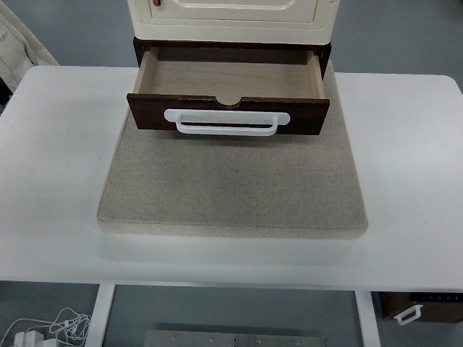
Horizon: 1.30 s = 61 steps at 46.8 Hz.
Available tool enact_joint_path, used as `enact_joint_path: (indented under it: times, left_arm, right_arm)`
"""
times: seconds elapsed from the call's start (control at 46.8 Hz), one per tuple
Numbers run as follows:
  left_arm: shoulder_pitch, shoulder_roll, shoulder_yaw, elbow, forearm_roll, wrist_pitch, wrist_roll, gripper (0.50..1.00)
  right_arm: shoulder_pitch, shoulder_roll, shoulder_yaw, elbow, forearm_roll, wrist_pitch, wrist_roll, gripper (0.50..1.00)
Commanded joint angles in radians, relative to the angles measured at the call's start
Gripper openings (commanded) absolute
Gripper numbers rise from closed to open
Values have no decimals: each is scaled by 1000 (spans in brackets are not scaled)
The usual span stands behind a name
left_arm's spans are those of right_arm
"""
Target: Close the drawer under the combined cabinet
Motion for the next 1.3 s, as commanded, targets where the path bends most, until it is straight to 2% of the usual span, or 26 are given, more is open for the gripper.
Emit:
enact_joint_path:
  times: [0.0,0.171,0.555,0.875,1.025,1.281]
  left_arm:
    - [-48,34,18,-40,25,-6,3,1000]
    - [-103,92,91,-161,40,-14,2,1000]
    - [-111,194,265,-508,148,-14,-8,1000]
    - [-183,214,392,-709,292,10,8,1000]
    - [-259,203,482,-758,310,56,84,1000]
    - [-319,191,547,-847,313,53,226,1000]
  right_arm:
    - [0,0,0,0,0,0,0,952]
    - [0,0,0,0,0,0,0,952]
    - [-1,0,0,0,0,0,0,952]
    - [0,0,0,0,0,0,0,952]
    - [0,0,0,0,0,0,0,952]
    - [0,0,0,0,0,0,0,952]
